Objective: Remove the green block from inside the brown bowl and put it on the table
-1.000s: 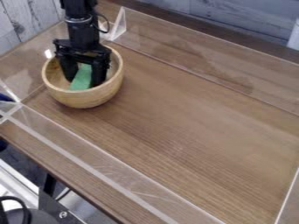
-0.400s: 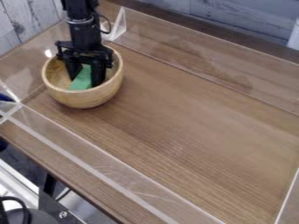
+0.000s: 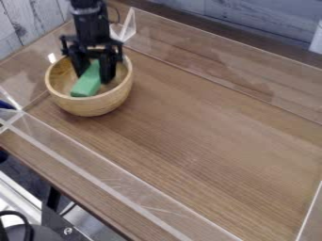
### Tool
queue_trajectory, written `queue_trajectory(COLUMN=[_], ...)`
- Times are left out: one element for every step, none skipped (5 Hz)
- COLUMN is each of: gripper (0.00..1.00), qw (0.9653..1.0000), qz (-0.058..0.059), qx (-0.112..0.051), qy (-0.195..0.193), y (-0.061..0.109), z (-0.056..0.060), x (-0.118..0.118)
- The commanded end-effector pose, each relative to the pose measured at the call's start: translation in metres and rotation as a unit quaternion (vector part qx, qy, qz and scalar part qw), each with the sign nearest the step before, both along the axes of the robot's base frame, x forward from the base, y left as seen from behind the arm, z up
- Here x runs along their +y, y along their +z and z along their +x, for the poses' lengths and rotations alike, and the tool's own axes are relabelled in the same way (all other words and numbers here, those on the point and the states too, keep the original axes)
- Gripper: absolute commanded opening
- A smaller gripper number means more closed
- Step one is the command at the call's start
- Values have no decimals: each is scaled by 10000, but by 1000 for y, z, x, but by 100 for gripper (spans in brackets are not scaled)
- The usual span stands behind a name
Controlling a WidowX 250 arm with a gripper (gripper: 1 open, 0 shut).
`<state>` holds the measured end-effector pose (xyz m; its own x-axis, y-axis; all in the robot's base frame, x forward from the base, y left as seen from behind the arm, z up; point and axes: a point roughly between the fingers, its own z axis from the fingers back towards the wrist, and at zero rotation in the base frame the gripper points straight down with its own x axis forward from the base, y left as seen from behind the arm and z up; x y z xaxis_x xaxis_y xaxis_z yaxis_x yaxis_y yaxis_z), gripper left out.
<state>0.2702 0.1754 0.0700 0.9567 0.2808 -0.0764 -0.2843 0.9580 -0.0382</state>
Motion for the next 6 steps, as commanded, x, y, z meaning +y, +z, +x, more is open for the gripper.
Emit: queue_trajectory(gripper=[0, 0, 0, 0, 0, 0], qw=[9979, 9961, 9944, 9895, 9850, 9815], qz=[157, -4, -160, -310, -367, -371], qx=[-619, -815, -837, -748, -695, -666], qy=[-104, -344, -625, -1195, -1539, -1758], y=[54, 80, 89, 89, 80, 64], z=[12, 18, 22, 32, 29, 23], x=[-5, -33, -66, -113, -159, -201])
